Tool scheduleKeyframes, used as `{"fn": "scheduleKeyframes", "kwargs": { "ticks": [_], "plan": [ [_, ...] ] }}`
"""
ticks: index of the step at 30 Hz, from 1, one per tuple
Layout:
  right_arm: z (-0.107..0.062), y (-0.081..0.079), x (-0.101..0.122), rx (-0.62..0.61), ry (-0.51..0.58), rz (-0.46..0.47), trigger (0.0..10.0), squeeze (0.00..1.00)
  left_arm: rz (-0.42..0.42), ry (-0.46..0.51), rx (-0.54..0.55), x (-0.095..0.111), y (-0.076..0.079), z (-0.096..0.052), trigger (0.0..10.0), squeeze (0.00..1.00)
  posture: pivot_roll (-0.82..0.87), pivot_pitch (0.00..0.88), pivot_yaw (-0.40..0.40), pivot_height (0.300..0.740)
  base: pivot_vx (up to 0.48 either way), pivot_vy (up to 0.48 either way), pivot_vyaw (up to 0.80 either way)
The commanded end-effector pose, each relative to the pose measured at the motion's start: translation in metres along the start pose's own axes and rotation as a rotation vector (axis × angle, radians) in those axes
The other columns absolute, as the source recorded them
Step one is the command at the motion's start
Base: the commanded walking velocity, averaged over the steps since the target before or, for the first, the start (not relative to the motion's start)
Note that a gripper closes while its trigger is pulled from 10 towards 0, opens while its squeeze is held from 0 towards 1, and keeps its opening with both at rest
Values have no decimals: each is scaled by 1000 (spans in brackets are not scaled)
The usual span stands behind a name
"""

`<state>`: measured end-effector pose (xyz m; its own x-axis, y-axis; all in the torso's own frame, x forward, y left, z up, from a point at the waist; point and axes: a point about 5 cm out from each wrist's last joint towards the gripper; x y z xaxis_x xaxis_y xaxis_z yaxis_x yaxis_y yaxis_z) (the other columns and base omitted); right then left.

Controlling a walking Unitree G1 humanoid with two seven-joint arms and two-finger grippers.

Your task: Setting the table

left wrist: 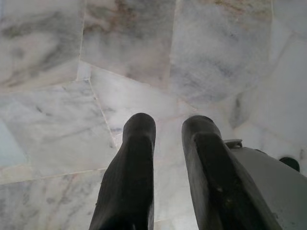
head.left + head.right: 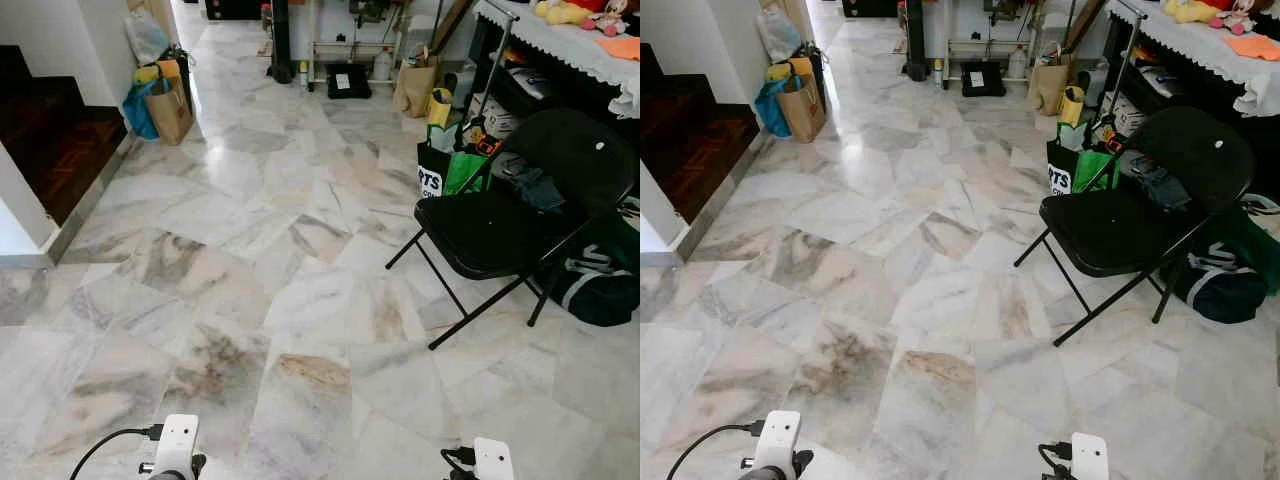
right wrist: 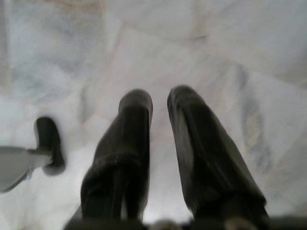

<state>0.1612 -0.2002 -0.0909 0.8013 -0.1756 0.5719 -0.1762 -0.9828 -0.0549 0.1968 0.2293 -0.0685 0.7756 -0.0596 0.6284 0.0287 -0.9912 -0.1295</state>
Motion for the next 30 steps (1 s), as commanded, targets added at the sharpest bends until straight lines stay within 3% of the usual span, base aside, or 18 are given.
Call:
{"fn": "scheduleKeyframes", "kwargs": {
  "ticks": [1,2,4,15,23,30],
  "plan": [
    [4,1,17,46,-17,-45,10000,0,-103,-69,-20,-21,2,-4,10000,0,213,0,-164,740,0,0,0],
    [4,-11,12,56,-24,-18,10000,0,-83,-68,-15,-18,-1,-3,10000,0,213,0,-164,740,0,0,0],
    [5,-14,12,60,-24,-12,10000,0,-76,-67,-16,-16,-1,-3,10000,0,213,0,-161,740,0,0,0],
    [5,-18,9,69,-31,-1,10000,0,-48,-70,-23,-17,0,-3,10000,0,208,0,-153,740,0,0,0],
    [4,-25,4,63,-31,56,10000,0,72,-76,-49,-15,-8,-4,10000,0,215,0,-44,740,0,0,0],
    [2,-32,-9,75,-62,69,10000,0,91,-59,-38,-10,-15,-4,10000,0,216,0,-32,740,0,0,0]
  ]
}}
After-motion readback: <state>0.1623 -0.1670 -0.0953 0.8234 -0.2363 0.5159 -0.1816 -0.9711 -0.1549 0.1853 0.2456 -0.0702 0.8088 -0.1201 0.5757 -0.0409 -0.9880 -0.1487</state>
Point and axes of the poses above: a point about 5 cm out from each wrist's last joint towards the gripper, its own z axis pointing out of the wrist towards the gripper, its own x axis along the axis of the wrist's last joint, y = z × x, and after that the axes turned 1 degree about z, right-handed
